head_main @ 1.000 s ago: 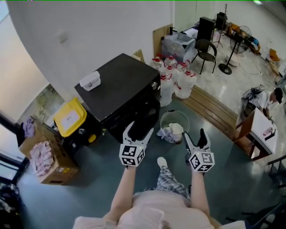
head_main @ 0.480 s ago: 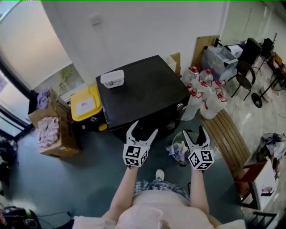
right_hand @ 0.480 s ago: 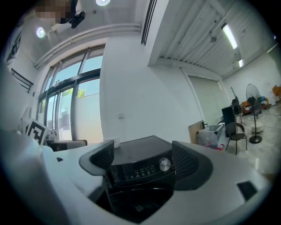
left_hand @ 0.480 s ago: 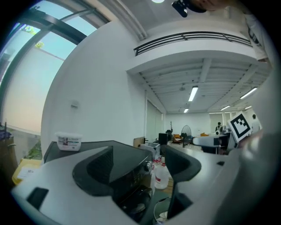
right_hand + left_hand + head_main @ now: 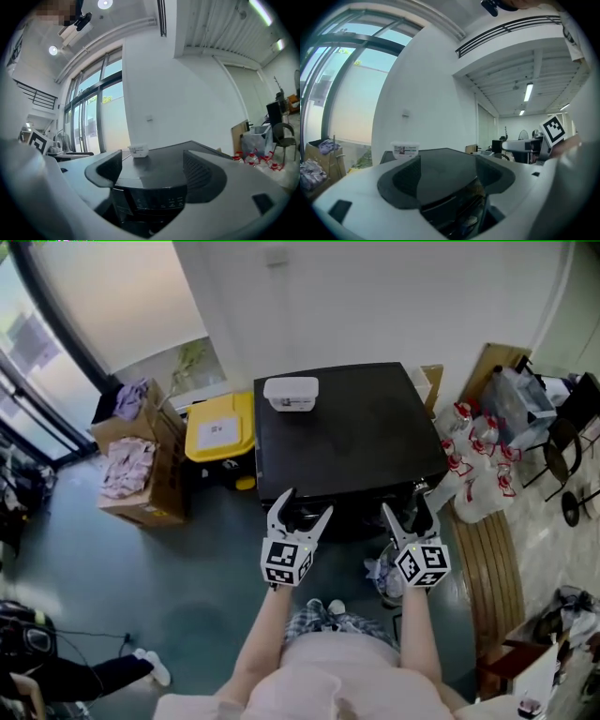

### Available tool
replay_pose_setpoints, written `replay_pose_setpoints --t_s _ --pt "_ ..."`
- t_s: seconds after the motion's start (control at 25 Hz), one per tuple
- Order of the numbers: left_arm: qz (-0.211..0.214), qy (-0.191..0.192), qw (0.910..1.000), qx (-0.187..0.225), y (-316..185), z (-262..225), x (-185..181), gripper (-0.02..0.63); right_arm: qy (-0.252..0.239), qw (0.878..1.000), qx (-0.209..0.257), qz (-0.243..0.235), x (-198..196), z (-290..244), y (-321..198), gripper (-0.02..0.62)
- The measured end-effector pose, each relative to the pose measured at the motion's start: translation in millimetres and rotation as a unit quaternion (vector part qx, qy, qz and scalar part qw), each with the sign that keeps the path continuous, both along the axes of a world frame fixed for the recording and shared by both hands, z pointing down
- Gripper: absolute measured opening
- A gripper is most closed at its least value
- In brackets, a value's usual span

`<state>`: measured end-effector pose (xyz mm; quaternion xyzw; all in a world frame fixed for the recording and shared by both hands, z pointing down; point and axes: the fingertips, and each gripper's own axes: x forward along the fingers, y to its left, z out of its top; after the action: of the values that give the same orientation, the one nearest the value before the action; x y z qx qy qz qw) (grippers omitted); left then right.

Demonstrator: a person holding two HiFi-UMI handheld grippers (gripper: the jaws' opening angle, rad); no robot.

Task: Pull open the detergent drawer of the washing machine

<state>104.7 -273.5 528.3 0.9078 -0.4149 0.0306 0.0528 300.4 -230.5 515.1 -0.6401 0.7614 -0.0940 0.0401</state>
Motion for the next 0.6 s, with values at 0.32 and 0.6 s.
replay_pose_setpoints --t_s 0.32,0.6 --pt "-0.046 -0.045 0.9974 -0.033 -20.4 16.0 -44.2 0.354 0.002 0.996 -0.022 -0.088 -55.0 3.5 -51.7 0.403" --pt "0.008 -0.108 0.9912 -0.076 -27.0 38.4 -43.7 0.354 0.045 0.978 -0.056 -0.195 -107.9 17.9 -77.3 0.399"
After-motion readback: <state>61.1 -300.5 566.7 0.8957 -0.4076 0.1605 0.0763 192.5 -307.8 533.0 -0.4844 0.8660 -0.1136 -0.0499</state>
